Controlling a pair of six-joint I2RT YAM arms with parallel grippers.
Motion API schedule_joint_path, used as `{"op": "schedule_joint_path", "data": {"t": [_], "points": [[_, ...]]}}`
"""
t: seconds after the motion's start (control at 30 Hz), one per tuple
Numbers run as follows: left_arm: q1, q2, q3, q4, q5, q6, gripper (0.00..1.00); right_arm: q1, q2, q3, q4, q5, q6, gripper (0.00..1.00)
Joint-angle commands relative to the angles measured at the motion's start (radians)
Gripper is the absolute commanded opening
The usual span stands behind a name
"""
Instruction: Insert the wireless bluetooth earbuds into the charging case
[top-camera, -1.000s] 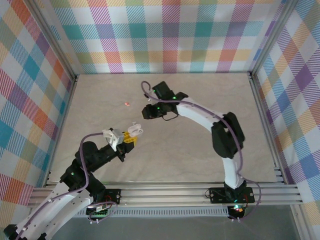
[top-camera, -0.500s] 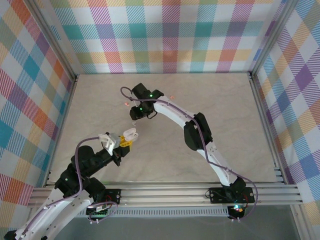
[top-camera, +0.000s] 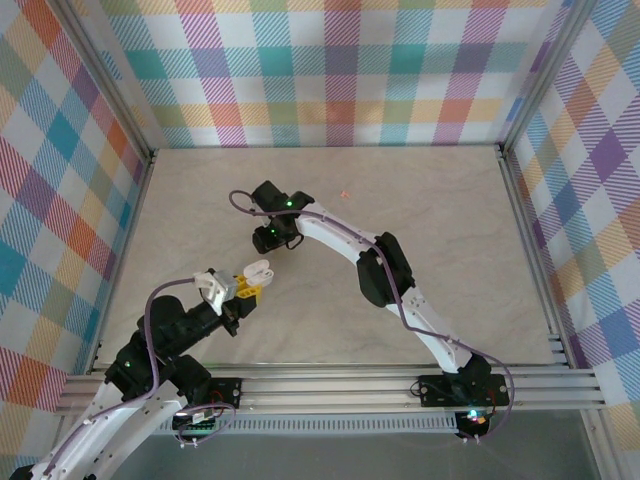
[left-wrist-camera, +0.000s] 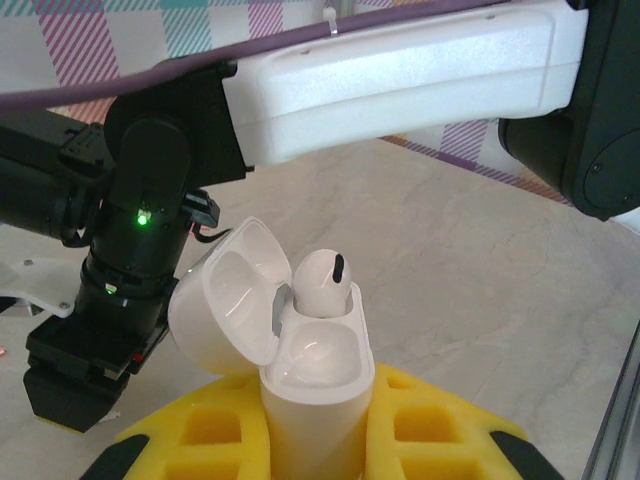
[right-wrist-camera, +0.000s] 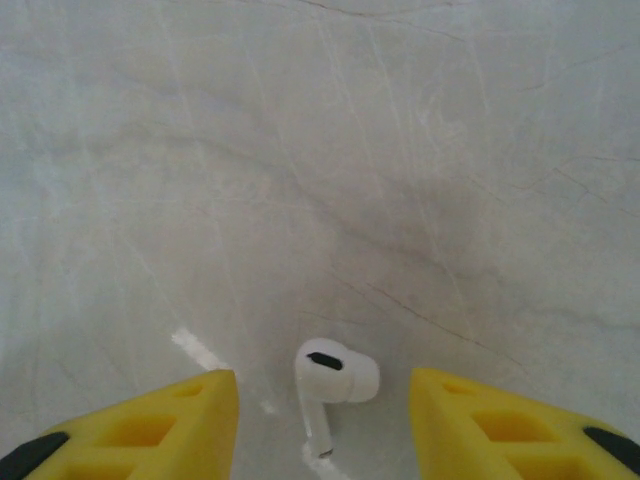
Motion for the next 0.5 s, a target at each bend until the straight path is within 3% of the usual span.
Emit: {"op": "schedule_joint_path", "data": {"t": [0.0,0.47], "points": [[0.000,-0.013,0.013,0.000,-0.008,-0.011,0.00,0.009,0.028,0.033,-0.021,0.052,-0.007,0.50],[0.000,-0.029,-0.011,0.010,-0.001,-0.030,0.00,0.025,0.068,0.037,0.020,0.058,0.010,0.49]]}}
